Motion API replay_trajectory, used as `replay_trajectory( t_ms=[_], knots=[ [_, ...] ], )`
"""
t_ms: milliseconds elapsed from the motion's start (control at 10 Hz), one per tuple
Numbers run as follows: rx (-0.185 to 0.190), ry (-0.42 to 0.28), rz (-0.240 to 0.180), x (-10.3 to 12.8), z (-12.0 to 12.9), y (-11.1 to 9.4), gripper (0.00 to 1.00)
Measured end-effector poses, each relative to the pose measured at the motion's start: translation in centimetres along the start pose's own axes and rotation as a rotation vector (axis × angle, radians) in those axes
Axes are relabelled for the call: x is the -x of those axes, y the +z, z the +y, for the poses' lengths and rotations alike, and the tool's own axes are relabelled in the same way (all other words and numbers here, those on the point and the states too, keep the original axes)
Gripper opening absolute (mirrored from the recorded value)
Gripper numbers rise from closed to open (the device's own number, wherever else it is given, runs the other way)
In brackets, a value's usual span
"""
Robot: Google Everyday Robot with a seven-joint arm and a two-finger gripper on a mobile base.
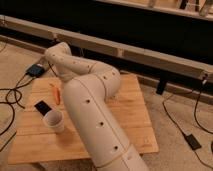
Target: Place the white sponge in the ceramic cup
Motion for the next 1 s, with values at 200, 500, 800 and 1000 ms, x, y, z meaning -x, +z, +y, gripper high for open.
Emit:
replay_trajectory(
  t_ms=[200, 500, 800, 1000],
  knots=[
    [0.014, 0.013, -0.029, -1.6, 1.2, -1.8, 0.0],
    [0.043, 0.006, -0.08, -3.7, 3.7, -3.9, 0.0],
    [0.072, -0.024, -0.152, -5.3, 6.4, -5.8, 0.0],
    [0.096, -0.053, -0.2, -6.2, 7.8, -6.7, 0.0]
  ],
)
